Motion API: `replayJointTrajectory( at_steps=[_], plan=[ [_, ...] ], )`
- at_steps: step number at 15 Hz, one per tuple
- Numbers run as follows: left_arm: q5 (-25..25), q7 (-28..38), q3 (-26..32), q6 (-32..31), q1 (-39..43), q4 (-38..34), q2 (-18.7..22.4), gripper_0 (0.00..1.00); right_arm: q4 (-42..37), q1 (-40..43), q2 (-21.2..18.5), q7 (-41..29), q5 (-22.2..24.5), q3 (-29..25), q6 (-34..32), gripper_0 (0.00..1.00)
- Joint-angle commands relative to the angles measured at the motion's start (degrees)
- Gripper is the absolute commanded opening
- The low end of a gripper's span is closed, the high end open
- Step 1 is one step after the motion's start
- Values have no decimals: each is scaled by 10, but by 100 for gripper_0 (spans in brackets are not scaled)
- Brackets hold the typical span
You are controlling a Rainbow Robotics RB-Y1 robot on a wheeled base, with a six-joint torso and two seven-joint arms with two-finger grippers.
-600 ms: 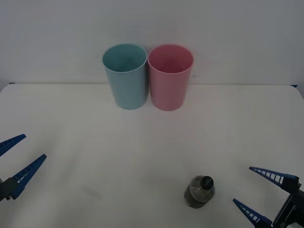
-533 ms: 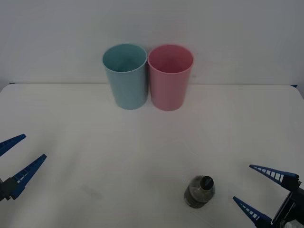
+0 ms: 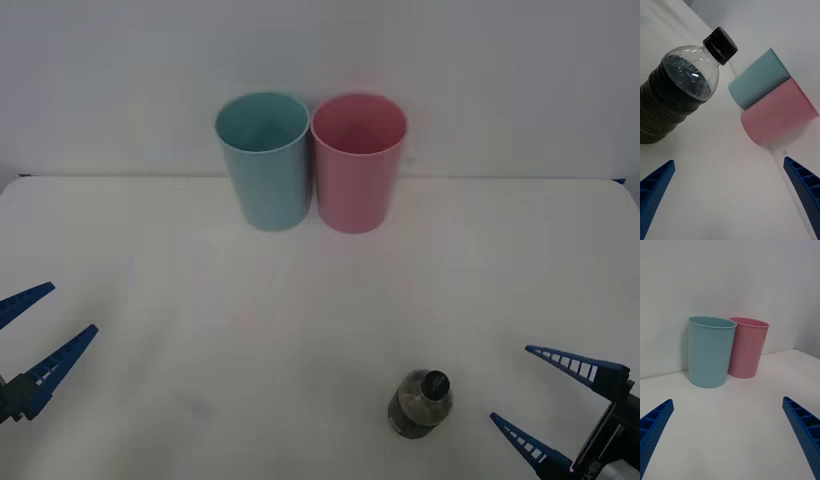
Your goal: Grasp the object on the table and drop it into the matching bin: aluminum can to the light blue bin, PET bottle to the pink bin.
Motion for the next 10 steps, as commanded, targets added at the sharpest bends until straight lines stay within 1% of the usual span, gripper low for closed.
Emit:
replayJointTrajectory(
  at_steps=[1, 4, 10],
  plan=[
    [0, 0, 0, 0, 0, 0, 0, 100, 0, -2, -1, -49, 1, -3, -6, 100],
    [0, 0, 0, 0, 0, 0, 0, 100, 0, -3, -3, -109, 3, -7, -12, 100],
    [0, 0, 0, 0, 0, 0, 0, 100, 0, 1, -4, -298, 38, -19, -20, 100]
  ],
)
